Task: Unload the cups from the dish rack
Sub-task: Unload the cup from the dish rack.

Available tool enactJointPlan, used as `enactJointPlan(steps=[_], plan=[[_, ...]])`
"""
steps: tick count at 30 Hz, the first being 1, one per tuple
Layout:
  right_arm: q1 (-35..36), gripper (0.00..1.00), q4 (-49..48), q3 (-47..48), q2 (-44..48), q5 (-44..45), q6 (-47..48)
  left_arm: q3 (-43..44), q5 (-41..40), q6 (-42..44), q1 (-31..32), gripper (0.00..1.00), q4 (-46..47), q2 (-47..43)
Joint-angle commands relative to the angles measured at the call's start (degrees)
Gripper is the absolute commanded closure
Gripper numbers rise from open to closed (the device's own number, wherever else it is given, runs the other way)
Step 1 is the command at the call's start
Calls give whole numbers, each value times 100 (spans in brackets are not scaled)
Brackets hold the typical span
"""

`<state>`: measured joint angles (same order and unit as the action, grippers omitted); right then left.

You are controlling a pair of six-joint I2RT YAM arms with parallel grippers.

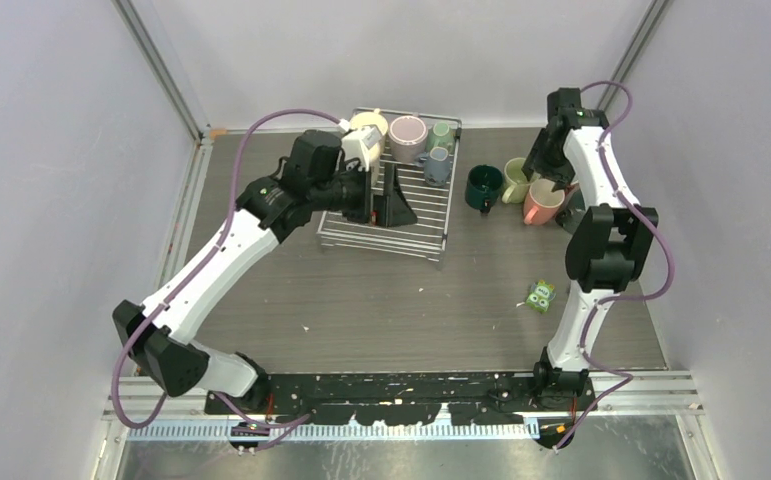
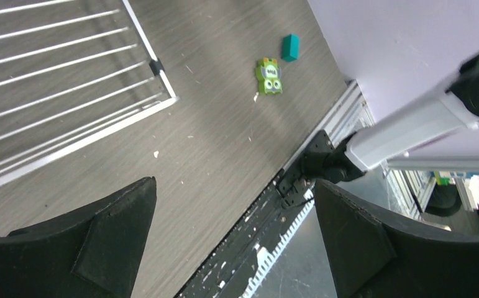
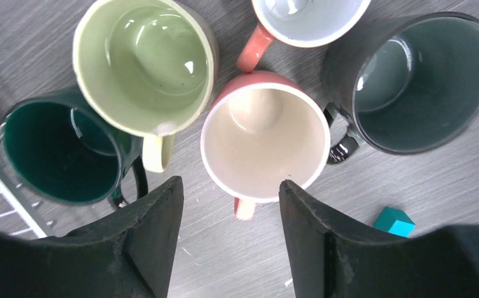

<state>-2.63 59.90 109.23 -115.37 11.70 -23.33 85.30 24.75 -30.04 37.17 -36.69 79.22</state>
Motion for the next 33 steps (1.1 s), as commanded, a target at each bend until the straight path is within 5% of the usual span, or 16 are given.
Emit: enactJointPlan(steps=[1,9,28,33], plan=[[110,33,99,-78,866,82,-158,526,-521,105,67,0,197,396],[487,1,-47,-790,2035,14,-334,1568,-1739,544,261,0,91,1520],[705,0,-169,-2141,4807,-252,-839,5261,-4913,-17,457,0,-632,5269],[765,0,-56,-2258,5114,-385,-856,5561,-5064,-41,465,0,-291,5743]])
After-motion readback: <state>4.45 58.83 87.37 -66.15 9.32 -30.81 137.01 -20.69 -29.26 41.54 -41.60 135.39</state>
